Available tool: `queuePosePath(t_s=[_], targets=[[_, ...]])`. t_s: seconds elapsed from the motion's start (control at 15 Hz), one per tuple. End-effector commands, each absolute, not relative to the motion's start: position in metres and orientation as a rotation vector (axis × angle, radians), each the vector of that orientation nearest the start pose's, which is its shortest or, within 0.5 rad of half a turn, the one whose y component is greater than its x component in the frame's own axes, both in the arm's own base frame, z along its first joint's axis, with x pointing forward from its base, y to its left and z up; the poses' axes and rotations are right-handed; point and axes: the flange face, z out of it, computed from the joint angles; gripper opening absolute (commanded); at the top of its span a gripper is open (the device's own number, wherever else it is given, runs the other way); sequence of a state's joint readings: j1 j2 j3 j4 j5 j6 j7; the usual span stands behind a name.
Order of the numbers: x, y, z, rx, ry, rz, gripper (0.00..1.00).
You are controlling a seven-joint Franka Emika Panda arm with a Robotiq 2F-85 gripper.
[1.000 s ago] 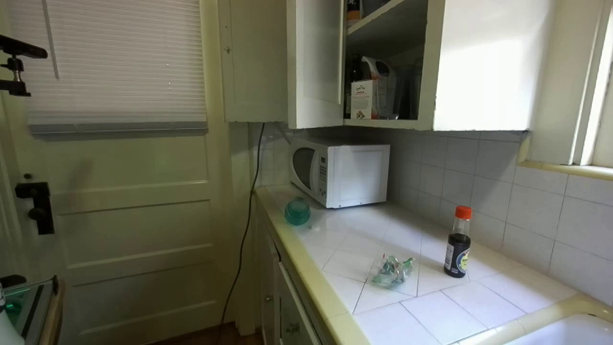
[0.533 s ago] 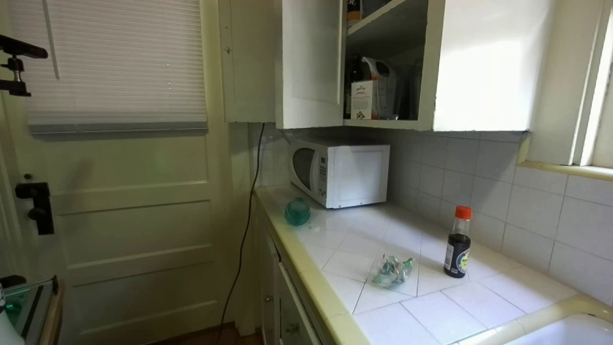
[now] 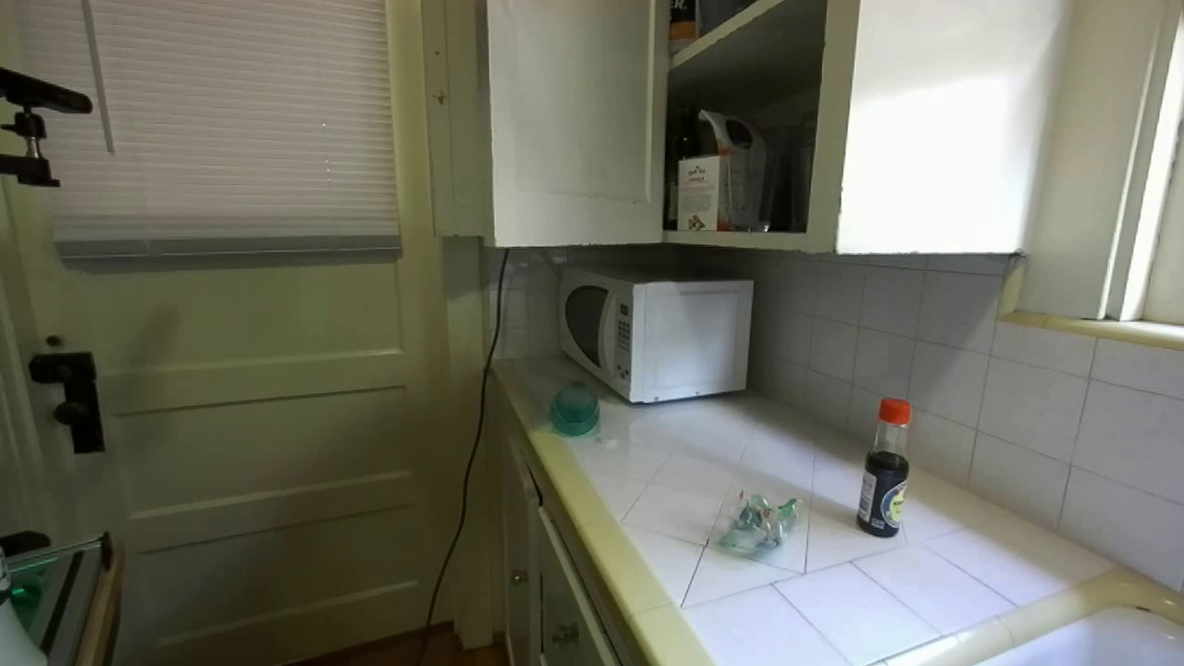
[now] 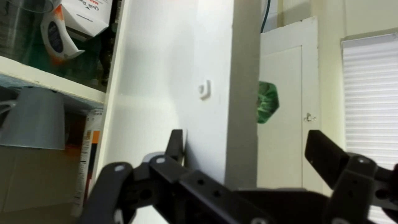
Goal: Open the cupboard then put the cup inside
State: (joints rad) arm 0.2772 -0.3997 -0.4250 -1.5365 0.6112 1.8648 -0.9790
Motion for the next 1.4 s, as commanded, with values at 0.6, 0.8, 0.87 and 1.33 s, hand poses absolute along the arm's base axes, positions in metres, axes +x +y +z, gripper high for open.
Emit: queuePosePath(t_s=[0.6, 0.8, 0.87, 1.33], targets=[[0.393, 0.005, 0.902, -1.921, -1.656, -1.305, 1.0], [0.402, -0.001, 0.911, -2.008, -1.563, -1.382, 1.0], [0.405, -0.01, 0.913, -2.097, -1.472, -1.403, 1.0], [0.428, -0.071, 0.896, -2.436, -1.044, -1.451, 1.0]])
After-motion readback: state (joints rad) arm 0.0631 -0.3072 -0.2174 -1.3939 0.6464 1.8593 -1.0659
